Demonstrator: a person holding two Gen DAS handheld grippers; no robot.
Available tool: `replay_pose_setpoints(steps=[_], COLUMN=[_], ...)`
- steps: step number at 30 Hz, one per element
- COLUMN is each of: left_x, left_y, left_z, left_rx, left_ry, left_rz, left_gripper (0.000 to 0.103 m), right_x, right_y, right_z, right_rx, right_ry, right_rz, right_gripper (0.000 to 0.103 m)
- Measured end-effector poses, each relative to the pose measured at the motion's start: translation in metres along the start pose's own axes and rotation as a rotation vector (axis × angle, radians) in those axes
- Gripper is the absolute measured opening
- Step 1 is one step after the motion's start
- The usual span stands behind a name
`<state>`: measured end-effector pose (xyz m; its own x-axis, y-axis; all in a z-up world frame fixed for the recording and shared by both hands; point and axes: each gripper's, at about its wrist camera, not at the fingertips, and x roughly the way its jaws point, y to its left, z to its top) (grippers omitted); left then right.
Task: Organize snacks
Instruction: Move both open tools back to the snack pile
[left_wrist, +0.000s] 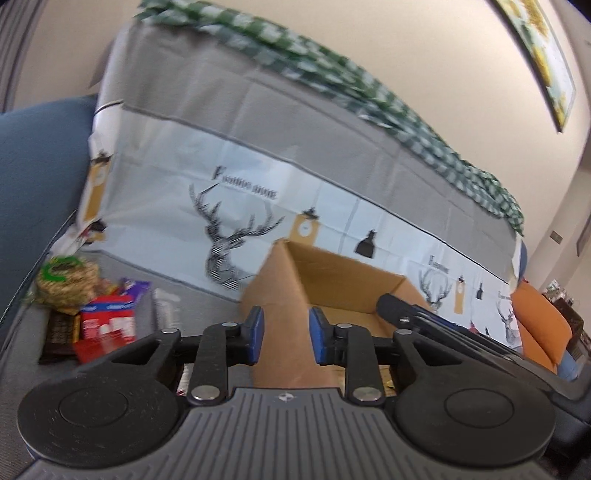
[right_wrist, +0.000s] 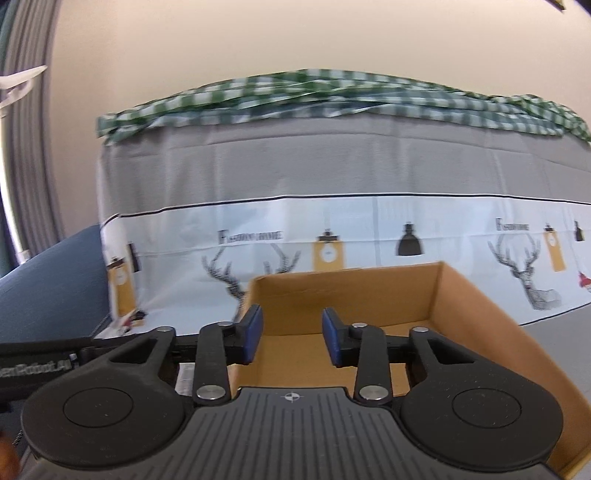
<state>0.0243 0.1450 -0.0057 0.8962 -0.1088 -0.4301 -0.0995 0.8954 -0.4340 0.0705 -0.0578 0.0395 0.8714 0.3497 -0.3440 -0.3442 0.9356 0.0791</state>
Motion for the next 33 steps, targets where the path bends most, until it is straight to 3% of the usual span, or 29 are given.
replay_pose_setpoints(steps=[8, 17, 24, 33], left_x=[0.003, 0.006, 0.003, 0.003], left_y=[0.047, 0.092, 0.127, 0.149], left_z=[0.002, 0.006, 0.01, 0.012], left_rx=[-0.097, -0.124, -0.245, -0.294], left_ry=[0.038, 0.122, 0.144, 0.19], left_rz=[0.018, 0.063, 0.092, 0.129], left_gripper=[0.027, 0.027, 0.027, 0.027], right_x=[0.0, -0.01, -0.013, -0.01], right_y=[0.027, 0.068, 0.088, 0.113], right_z=[-0.013, -0.027, -0.036, -0.057], right_rx=[-0.033, -0.119, -0.163, -0.23], right_ry=[-0.018, -0.081, -0.081, 0.034], right_rz=[0.016, 0.092, 0.142, 0.271], right_gripper=[0.033, 0.033, 0.033, 0.033])
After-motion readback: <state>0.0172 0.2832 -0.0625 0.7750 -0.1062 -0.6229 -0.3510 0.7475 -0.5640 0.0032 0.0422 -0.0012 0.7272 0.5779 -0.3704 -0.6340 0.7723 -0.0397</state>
